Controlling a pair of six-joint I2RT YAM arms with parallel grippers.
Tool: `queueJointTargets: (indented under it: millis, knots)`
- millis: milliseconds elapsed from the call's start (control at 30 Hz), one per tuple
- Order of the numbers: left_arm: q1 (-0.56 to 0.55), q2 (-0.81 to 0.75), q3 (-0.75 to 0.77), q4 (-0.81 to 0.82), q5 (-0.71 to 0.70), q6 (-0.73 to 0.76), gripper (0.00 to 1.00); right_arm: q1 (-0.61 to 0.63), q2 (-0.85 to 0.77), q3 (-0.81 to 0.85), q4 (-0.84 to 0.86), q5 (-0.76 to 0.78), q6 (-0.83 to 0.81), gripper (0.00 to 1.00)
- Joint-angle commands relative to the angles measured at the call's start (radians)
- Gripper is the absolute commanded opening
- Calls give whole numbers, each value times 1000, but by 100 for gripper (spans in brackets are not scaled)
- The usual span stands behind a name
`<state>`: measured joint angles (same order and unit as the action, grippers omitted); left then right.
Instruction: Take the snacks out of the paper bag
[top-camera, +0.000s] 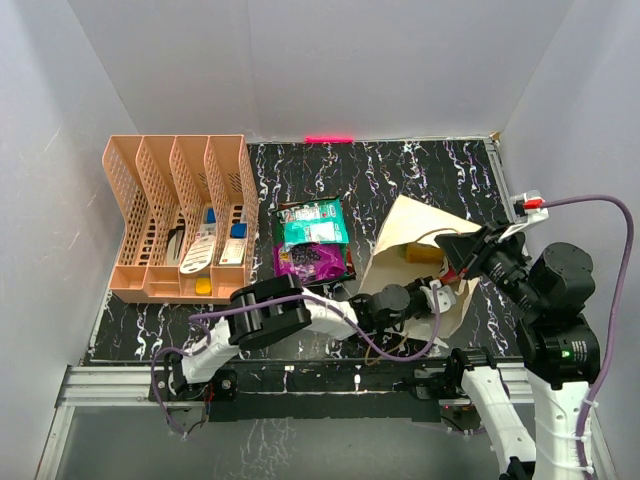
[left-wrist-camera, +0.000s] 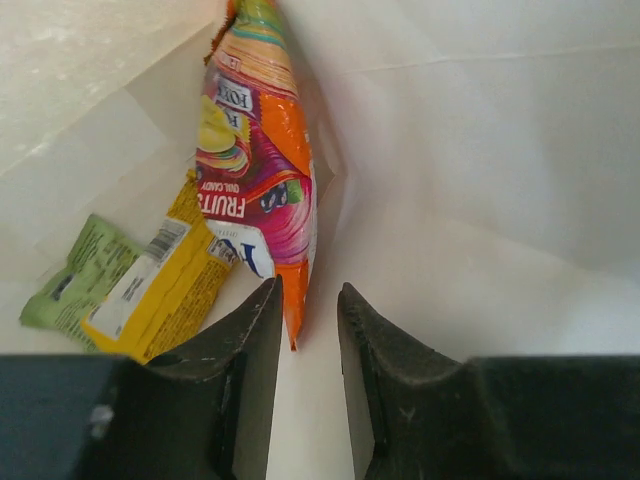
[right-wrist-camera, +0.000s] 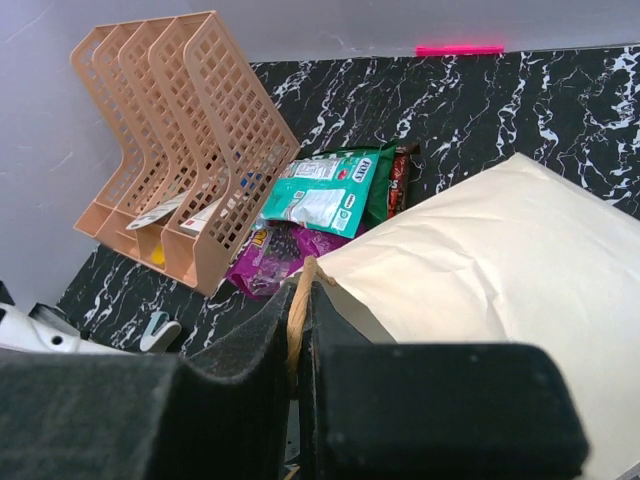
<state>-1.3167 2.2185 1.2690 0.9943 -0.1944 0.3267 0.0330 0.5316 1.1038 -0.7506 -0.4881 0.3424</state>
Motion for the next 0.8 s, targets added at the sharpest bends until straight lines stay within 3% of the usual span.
queueJointTargets:
  millis: [0, 133, 333, 533, 700, 767]
  knots:
    - [18, 30, 96, 90, 37, 35, 30, 2, 14, 72, 38, 3, 0, 8]
    - [40, 70, 151, 54, 48, 22, 37, 3, 20, 88, 24, 2, -5, 8]
    - [40, 123, 190, 21, 57, 21, 62, 3, 18, 93, 22, -1, -5, 8]
    - [41, 207, 301, -86, 62, 89, 69, 2, 12, 97, 18, -1, -3, 8]
    - [49, 314, 476, -204, -45, 191, 67, 3, 16, 113, 4, 3, -3, 8]
    - [59, 324, 503, -215, -72, 205, 54, 2, 17, 121, -10, 12, -12, 8]
